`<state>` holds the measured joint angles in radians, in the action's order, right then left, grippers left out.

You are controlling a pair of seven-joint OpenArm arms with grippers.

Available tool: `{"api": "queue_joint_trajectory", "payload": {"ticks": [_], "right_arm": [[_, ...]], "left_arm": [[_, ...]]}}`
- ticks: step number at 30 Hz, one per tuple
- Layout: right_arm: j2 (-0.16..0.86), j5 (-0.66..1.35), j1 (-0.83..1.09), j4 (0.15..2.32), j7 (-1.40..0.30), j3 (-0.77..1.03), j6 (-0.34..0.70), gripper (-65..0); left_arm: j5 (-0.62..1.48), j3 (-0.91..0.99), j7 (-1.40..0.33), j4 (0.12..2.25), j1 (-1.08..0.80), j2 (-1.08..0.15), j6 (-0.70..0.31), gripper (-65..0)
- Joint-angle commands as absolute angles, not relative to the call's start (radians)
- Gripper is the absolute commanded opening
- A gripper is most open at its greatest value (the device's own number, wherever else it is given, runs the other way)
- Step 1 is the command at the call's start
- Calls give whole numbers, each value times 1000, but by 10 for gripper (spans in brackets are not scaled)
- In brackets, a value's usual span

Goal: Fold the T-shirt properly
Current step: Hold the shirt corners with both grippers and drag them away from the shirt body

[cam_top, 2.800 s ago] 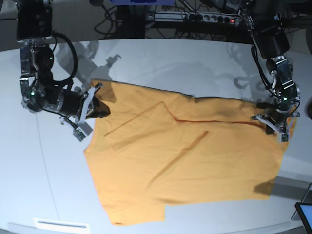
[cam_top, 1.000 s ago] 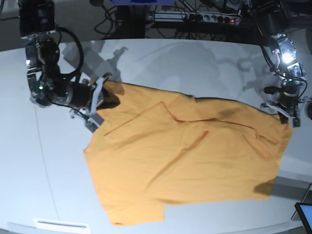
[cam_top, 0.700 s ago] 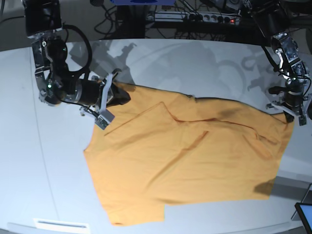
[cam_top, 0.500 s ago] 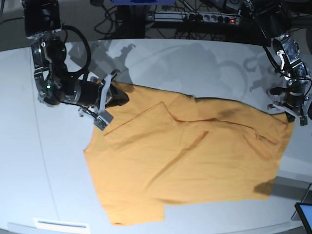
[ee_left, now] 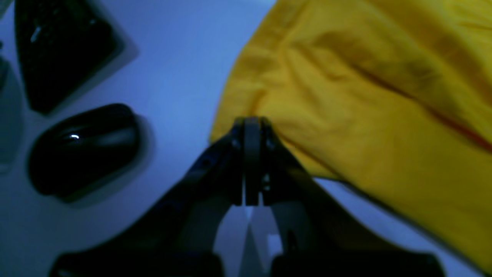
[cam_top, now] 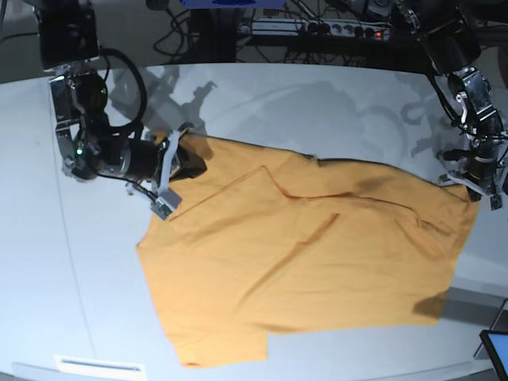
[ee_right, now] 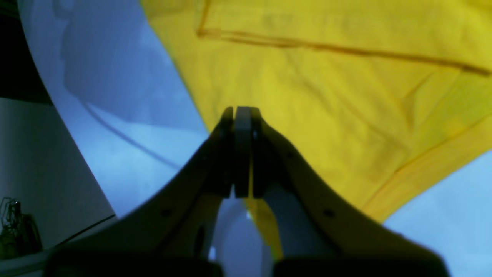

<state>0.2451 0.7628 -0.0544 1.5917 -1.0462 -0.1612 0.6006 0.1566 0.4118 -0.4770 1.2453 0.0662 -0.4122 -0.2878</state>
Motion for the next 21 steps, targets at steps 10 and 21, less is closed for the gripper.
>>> {"api": "queue_joint_trajectory", "payload": {"ticks": [10,21], "right_arm": [[249,785,-104,1578,-1024,-160,602,-649],[252,722,-133,1475,-978,-223,602,-649]], "left_arm": [[119,374,-320,1102,148,-453,-292,-650],[70,312,-185,943,163,-453,-292,-650]]}}
